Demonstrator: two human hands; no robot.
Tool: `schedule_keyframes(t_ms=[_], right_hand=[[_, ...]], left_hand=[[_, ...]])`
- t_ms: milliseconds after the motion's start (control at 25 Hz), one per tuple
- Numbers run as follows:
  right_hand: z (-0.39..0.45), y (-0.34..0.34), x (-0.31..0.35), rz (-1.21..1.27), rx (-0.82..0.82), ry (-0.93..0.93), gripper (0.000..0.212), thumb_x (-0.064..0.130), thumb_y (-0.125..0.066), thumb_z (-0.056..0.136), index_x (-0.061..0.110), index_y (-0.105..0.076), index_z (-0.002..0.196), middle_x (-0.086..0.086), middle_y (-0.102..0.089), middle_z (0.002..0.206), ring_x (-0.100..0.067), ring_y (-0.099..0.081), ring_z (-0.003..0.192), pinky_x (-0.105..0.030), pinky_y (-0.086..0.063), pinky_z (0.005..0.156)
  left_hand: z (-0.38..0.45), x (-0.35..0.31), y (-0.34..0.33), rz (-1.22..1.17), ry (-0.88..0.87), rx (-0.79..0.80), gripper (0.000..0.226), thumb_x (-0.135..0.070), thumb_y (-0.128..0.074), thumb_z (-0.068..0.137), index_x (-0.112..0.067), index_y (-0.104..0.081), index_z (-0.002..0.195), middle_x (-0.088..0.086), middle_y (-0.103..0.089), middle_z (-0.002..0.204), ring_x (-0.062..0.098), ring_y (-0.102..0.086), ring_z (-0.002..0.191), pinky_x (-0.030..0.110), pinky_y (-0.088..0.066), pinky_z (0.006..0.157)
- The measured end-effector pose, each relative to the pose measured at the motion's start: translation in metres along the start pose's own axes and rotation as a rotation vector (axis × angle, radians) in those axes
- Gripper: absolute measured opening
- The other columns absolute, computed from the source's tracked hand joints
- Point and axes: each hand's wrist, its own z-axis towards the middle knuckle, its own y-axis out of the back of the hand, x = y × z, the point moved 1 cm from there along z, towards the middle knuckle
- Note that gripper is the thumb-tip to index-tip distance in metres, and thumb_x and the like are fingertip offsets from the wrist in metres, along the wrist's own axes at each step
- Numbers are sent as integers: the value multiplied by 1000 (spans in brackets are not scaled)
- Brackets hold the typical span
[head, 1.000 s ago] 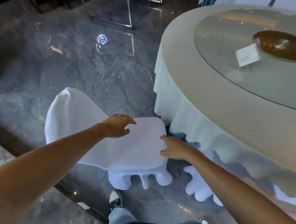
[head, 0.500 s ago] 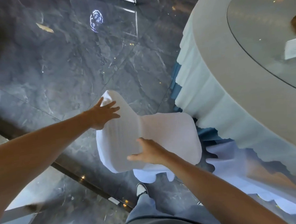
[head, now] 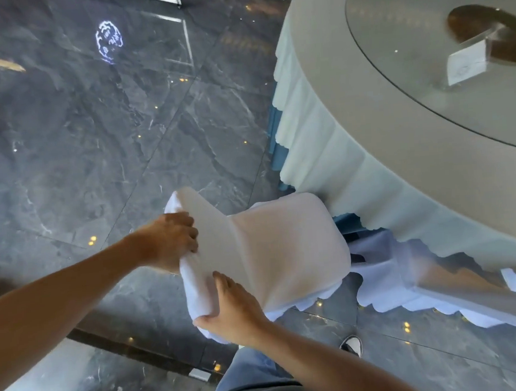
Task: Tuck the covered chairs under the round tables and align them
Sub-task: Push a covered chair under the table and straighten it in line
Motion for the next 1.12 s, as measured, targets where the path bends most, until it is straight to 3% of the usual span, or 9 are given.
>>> schedule_keyframes(t_ms=[80,160,280,440,520,560,720,960,1120], right_hand=[[-6,-1,-7,-24,-77,-22,82,38,-72,79,14,-28,143,-7,-54,129,-32,-59,110,-45,-52,90],[-16,3,-21,-48,-112,-92,83,22,-71,80,12,-25,149,-9,-54,132,-33,-60,111,-44,-52,92],[-47,23,-57,-18,-210,-188,60,10,-66,80,18,-43,135,-5,-66,117,-29,-66,100,-36,-52,85],[-84,69,-122,-102,-281,-209,49,14,-66,76,21,-53,123,-2,-72,93,-28,-69,81,-30,-49,69],[-101,87,-152,-113,-271,-200,50,20,-69,76,22,-54,123,-2,-72,93,-28,-69,80,-28,-49,68],[-108,95,-166,-122,-256,-192,51,22,-70,76,24,-54,124,-2,-72,96,-27,-69,82,-28,-51,71],[-131,133,-216,-153,-257,-192,53,29,-74,81,25,-56,130,-4,-72,108,-25,-69,91,-36,-56,84],[-130,183,-260,-172,-260,-116,48,19,-68,80,22,-59,126,-9,-73,94,-30,-68,82,-39,-54,76],[-122,195,-268,-162,-282,-44,48,17,-69,76,22,-60,123,-7,-73,89,-31,-67,77,-40,-55,73]], left_hand=[[21,-25,8,-13,-68,75,29,-53,-52,74,-33,-70,85,-14,-63,84,15,-57,91,29,-45,89],[39,-46,16,-31,-137,11,31,-59,-55,72,-30,-68,76,-11,-61,74,15,-57,78,31,-52,72],[77,-81,20,-55,-218,-75,29,-57,-64,67,-29,-63,75,-10,-59,72,15,-56,72,33,-53,61],[137,-112,46,-139,-239,-171,50,-63,-63,67,-37,-67,110,-11,-63,103,14,-61,93,35,-55,71],[164,-125,55,-207,-232,-72,49,-55,-63,77,-40,-63,123,-11,-62,126,14,-58,114,36,-53,88],[176,-134,59,-283,-219,13,41,-48,-63,81,-41,-64,122,-12,-64,126,14,-58,117,34,-50,91],[218,-180,68,-301,-151,-25,25,-43,-58,84,-44,-66,108,-15,-74,98,10,-68,88,24,-37,68],[253,-194,87,-316,-10,-243,34,-31,-56,70,-43,-73,97,-11,-74,74,19,-68,63,25,-37,58],[261,-193,98,-274,71,-272,39,-27,-53,63,-44,-74,91,-15,-72,70,16,-66,57,22,-35,53]])
